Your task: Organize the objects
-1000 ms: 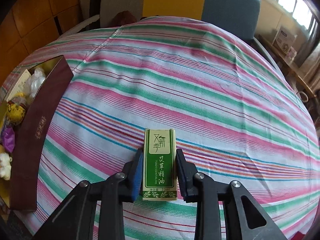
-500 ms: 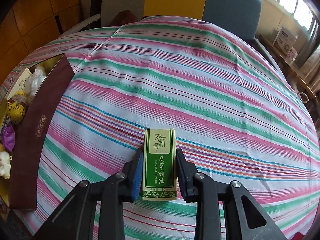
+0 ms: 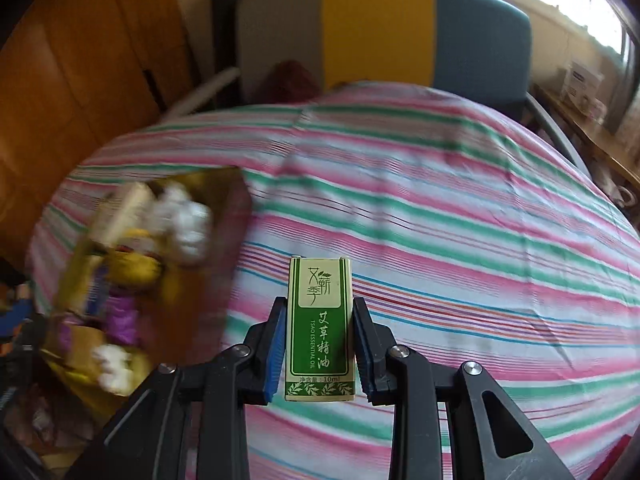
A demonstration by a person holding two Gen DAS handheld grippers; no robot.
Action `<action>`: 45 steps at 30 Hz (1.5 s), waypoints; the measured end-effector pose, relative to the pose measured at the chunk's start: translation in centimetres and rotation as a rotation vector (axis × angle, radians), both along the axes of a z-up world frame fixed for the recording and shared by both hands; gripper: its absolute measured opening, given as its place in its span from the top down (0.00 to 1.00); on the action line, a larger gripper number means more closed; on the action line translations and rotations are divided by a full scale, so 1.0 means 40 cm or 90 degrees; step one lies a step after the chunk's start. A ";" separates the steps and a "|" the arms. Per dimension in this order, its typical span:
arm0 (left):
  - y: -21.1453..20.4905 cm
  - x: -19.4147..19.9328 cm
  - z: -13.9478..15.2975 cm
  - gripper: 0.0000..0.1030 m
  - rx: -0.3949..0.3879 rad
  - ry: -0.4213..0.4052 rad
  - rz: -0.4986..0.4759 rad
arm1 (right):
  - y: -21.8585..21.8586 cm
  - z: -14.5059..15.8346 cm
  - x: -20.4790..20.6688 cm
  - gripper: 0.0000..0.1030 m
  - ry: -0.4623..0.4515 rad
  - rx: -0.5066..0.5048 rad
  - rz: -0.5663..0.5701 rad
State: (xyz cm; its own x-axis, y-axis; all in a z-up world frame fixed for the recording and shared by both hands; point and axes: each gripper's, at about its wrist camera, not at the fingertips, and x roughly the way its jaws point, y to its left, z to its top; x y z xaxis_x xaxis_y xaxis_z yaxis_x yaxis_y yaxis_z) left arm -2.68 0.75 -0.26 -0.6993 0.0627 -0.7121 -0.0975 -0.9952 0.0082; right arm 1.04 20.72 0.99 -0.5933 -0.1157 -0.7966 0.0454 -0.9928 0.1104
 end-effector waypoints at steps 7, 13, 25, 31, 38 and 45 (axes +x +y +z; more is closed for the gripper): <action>-0.048 -0.002 0.003 0.35 -0.017 0.004 0.045 | -0.220 -0.015 -0.028 0.69 -0.006 -0.006 0.072; -0.081 -0.007 0.020 0.35 -0.031 0.041 0.065 | -0.276 -0.087 -0.067 0.69 -0.052 -0.006 0.060; -0.092 -0.016 0.009 0.48 -0.027 0.014 0.069 | -0.316 -0.154 -0.051 0.43 -0.063 -0.013 0.057; -0.084 -0.005 0.012 0.48 -0.014 0.006 0.058 | -0.301 -0.111 0.004 0.33 -0.011 -0.017 0.044; -0.078 0.005 0.009 0.48 0.004 0.004 0.048 | -0.295 -0.066 0.073 0.22 0.068 -0.001 0.019; -0.083 0.033 0.036 0.53 0.023 0.069 0.038 | -0.312 -0.050 0.106 0.22 0.089 0.006 0.037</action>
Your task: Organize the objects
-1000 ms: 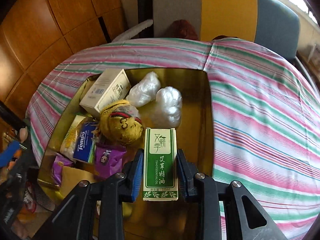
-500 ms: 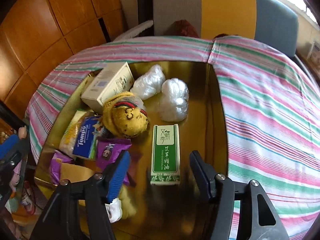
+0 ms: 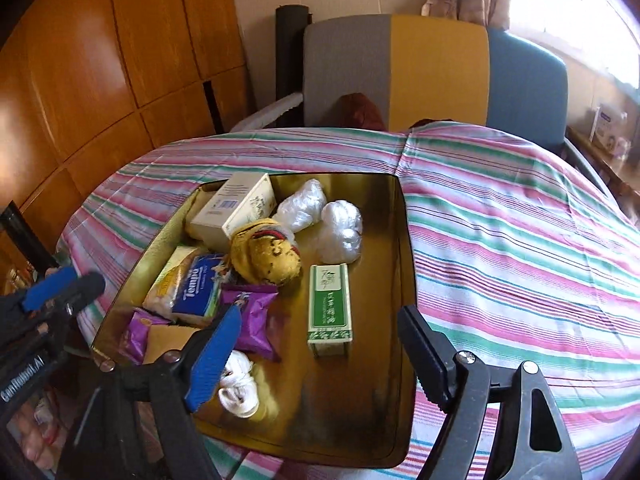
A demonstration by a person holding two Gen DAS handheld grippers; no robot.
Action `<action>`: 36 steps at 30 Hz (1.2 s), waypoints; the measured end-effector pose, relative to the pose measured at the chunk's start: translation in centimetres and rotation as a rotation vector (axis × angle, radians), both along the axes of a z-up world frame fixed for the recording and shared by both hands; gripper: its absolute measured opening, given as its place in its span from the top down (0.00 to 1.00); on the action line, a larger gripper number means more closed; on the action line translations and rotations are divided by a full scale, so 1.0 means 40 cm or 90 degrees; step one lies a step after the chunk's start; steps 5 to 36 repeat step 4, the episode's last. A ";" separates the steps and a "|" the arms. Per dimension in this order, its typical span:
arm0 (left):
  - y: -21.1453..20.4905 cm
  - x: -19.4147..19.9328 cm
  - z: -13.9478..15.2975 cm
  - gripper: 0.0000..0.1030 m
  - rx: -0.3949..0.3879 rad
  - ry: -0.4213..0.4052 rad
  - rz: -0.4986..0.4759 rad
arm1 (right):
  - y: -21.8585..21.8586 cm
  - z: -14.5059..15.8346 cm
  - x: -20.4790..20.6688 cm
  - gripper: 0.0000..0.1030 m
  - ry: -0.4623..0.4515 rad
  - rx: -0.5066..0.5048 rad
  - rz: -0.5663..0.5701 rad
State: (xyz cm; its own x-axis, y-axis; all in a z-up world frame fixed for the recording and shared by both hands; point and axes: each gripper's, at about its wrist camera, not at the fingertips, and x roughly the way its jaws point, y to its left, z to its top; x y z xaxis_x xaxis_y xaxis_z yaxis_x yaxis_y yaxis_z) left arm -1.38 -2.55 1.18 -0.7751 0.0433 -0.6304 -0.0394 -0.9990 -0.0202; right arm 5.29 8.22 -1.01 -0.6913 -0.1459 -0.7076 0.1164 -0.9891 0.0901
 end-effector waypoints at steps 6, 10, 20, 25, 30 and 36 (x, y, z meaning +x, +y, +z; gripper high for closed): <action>0.006 0.001 0.010 0.53 -0.020 0.008 0.009 | -0.014 0.001 0.005 0.22 0.002 0.004 0.011; 0.006 0.001 0.010 0.53 -0.020 0.008 0.009 | -0.014 0.001 0.005 0.22 0.002 0.004 0.011; 0.006 0.001 0.010 0.53 -0.020 0.008 0.009 | -0.014 0.001 0.005 0.22 0.002 0.004 0.011; 0.006 0.001 0.010 0.53 -0.020 0.008 0.009 | -0.014 0.001 0.005 0.22 0.002 0.004 0.011; 0.006 0.001 0.010 0.53 -0.020 0.008 0.009 | -0.014 0.001 0.005 0.22 0.002 0.004 0.011; 0.006 0.001 0.010 0.53 -0.020 0.008 0.009 | -0.014 0.001 0.005 0.22 0.002 0.004 0.011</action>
